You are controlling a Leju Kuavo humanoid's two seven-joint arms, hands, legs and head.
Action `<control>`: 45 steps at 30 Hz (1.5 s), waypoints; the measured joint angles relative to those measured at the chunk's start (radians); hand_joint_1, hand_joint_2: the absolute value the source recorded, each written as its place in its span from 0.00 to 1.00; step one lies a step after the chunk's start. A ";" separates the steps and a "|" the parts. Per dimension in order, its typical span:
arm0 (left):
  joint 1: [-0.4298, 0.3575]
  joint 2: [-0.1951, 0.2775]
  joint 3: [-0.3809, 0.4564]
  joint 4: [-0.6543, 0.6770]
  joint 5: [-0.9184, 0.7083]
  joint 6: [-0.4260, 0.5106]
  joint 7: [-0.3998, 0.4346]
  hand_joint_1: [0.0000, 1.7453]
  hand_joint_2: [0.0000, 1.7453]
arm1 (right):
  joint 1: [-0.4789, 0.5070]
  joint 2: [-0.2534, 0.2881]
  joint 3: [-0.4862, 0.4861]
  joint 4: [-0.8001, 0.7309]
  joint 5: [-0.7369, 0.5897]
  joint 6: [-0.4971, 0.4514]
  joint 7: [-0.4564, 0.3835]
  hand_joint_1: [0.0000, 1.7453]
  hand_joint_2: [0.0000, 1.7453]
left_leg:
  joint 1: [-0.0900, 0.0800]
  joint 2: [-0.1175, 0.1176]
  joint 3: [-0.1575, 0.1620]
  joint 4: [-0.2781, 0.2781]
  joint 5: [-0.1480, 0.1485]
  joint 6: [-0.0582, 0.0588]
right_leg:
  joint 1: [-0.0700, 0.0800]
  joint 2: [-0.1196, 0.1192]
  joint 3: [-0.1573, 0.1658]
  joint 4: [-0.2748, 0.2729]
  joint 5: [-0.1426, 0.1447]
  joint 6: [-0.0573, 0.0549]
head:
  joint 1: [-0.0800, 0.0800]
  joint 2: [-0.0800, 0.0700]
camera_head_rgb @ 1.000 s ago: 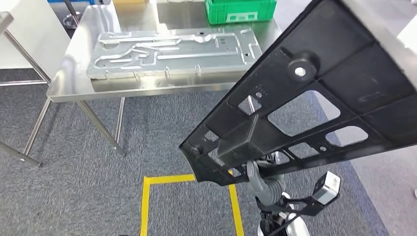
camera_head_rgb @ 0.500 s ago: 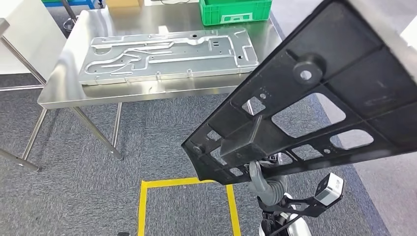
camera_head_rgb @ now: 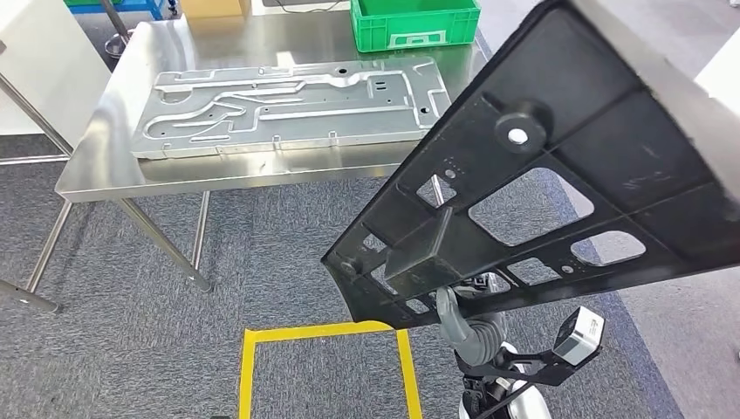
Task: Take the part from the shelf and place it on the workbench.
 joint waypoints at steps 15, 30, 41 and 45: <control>-0.002 -0.004 -0.001 0.001 0.023 -0.011 0.003 0.00 1.00 | -0.080 -0.015 0.006 -0.124 0.135 -0.042 -0.045 1.00 1.00 | 0.015 0.000 0.056 -0.008 -0.055 -0.036 | -0.029 -0.003 -0.058 0.002 0.050 0.014 | 0.007 0.000; 0.006 -0.011 0.000 0.001 0.057 -0.008 0.005 0.00 1.00 | -0.187 -0.032 0.105 -0.141 0.128 -0.055 -0.047 1.00 1.00 | 0.007 -0.001 -0.028 0.010 0.019 -0.013 | -0.016 -0.001 0.018 -0.008 -0.013 0.009 | 0.002 0.000; 0.006 -0.022 0.002 0.001 0.062 -0.008 0.002 0.00 1.00 | -0.226 -0.039 0.117 -0.135 0.123 -0.059 -0.027 1.00 1.00 | 0.013 -0.008 0.040 -0.011 -0.023 -0.005 | -0.031 -0.006 -0.090 0.071 0.053 0.039 | 0.008 0.000; 0.004 -0.024 0.002 0.001 0.062 -0.009 0.001 0.00 1.00 | -0.240 -0.039 0.120 -0.134 0.123 -0.070 -0.013 1.00 1.00 | 0.009 -0.007 0.048 -0.013 -0.040 -0.028 | -0.025 -0.005 -0.058 -0.002 0.058 0.015 | 0.006 0.000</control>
